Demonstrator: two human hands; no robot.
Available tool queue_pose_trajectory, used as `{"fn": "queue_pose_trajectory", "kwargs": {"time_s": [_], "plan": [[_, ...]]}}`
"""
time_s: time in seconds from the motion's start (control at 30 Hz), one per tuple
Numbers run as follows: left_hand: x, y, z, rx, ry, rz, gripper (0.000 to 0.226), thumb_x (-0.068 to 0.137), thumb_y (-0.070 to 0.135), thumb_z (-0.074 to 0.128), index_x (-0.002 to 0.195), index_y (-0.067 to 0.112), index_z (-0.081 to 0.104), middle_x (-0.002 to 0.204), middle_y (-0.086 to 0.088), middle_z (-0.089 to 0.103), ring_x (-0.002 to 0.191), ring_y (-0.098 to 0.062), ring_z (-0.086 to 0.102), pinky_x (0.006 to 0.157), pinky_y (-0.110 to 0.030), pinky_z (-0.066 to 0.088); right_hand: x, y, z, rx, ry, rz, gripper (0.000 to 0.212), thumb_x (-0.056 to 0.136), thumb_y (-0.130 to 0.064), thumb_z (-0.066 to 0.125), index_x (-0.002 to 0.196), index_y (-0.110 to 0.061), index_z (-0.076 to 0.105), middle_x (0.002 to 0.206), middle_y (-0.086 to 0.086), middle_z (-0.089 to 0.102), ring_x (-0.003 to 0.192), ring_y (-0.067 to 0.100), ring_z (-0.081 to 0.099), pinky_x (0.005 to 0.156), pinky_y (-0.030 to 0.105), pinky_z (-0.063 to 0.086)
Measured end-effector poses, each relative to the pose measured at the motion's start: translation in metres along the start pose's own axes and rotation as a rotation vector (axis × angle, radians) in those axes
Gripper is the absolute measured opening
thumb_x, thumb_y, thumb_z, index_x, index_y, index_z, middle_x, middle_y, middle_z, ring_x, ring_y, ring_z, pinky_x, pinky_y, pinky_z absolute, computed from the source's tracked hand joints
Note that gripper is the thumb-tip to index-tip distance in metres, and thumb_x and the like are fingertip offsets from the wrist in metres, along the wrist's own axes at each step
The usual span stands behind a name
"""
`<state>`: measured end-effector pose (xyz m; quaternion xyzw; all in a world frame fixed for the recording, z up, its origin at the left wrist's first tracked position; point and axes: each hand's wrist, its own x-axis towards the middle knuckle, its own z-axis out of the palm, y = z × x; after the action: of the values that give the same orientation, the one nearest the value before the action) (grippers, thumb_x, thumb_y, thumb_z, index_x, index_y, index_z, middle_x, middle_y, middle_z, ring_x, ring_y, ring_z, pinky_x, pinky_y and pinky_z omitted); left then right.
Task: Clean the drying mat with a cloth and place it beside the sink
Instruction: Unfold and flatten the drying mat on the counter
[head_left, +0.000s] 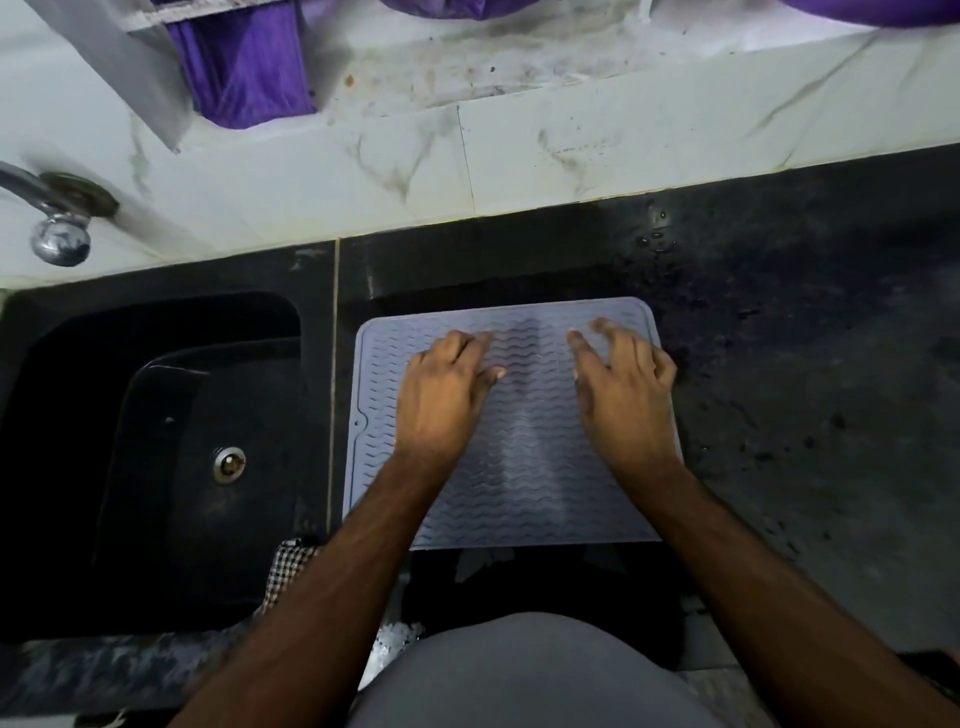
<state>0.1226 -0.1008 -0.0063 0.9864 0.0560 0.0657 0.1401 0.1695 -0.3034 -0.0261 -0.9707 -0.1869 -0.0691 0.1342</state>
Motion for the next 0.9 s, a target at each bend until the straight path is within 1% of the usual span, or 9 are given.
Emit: {"fn": "queue_pose_trajectory", "kwargs": {"time_s": [0.1, 0.23, 0.43, 0.57, 0.7, 0.8, 0.9], "plan": [[-0.006, -0.003, 0.003, -0.016, -0.044, -0.038, 0.047, 0.103, 0.043, 0.051, 0.143, 0.019, 0.054, 0.119, -0.002, 0.060, 0.107, -0.018, 0.058, 0.092, -0.037, 0.046, -0.002, -0.006, 0.004, 0.033, -0.079, 0.013, 0.047, 0.096, -0.018, 0.058, 0.142, -0.021, 0.052, 0.144, 0.008, 0.047, 0.131, 0.027, 0.042, 0.102, 0.046, 0.029], [-0.014, -0.005, 0.004, -0.028, -0.054, -0.057, 0.048, 0.103, 0.043, 0.049, 0.144, 0.019, 0.052, 0.120, -0.001, 0.059, 0.109, -0.017, 0.057, 0.095, -0.037, 0.046, -0.008, -0.015, 0.011, 0.070, -0.146, -0.011, 0.045, 0.097, -0.024, 0.056, 0.142, -0.023, 0.052, 0.143, 0.006, 0.047, 0.129, 0.025, 0.042, 0.100, 0.045, 0.031], [-0.032, -0.016, -0.002, -0.020, -0.045, -0.111, 0.049, 0.104, 0.042, 0.050, 0.146, 0.018, 0.050, 0.122, -0.001, 0.059, 0.110, -0.018, 0.058, 0.096, -0.037, 0.044, -0.016, -0.035, 0.013, 0.095, -0.142, -0.069, 0.044, 0.096, -0.026, 0.058, 0.139, -0.023, 0.053, 0.140, 0.005, 0.048, 0.126, 0.023, 0.043, 0.100, 0.046, 0.035], [-0.050, -0.029, -0.008, -0.024, -0.037, -0.178, 0.049, 0.103, 0.040, 0.053, 0.145, 0.016, 0.052, 0.121, -0.003, 0.060, 0.110, -0.023, 0.060, 0.096, -0.040, 0.046, -0.020, -0.050, 0.013, 0.096, -0.161, -0.128, 0.044, 0.097, -0.026, 0.056, 0.140, -0.022, 0.053, 0.139, 0.005, 0.048, 0.126, 0.023, 0.043, 0.098, 0.045, 0.034], [-0.073, -0.044, -0.016, -0.023, 0.006, -0.235, 0.048, 0.102, 0.038, 0.055, 0.144, 0.015, 0.054, 0.121, -0.003, 0.062, 0.108, -0.024, 0.062, 0.095, -0.040, 0.045, -0.025, -0.070, 0.013, 0.111, -0.179, -0.191, 0.043, 0.095, -0.023, 0.061, 0.138, -0.021, 0.056, 0.138, 0.007, 0.050, 0.125, 0.025, 0.045, 0.097, 0.045, 0.033], [-0.094, -0.057, -0.023, -0.045, 0.031, -0.305, 0.049, 0.102, 0.039, 0.055, 0.144, 0.016, 0.054, 0.124, -0.002, 0.061, 0.112, -0.022, 0.061, 0.097, -0.040, 0.045, -0.032, -0.091, 0.013, 0.109, -0.187, -0.260, 0.044, 0.093, -0.021, 0.064, 0.136, -0.020, 0.058, 0.138, 0.007, 0.052, 0.124, 0.026, 0.046, 0.098, 0.046, 0.034], [-0.115, -0.071, -0.029, -0.059, 0.032, -0.336, 0.049, 0.102, 0.039, 0.055, 0.144, 0.016, 0.054, 0.128, -0.003, 0.060, 0.115, -0.023, 0.059, 0.098, -0.040, 0.044, -0.037, -0.113, 0.013, 0.107, -0.177, -0.304, 0.043, 0.092, -0.022, 0.065, 0.135, -0.021, 0.059, 0.137, 0.006, 0.052, 0.123, 0.026, 0.048, 0.097, 0.046, 0.035]]}}
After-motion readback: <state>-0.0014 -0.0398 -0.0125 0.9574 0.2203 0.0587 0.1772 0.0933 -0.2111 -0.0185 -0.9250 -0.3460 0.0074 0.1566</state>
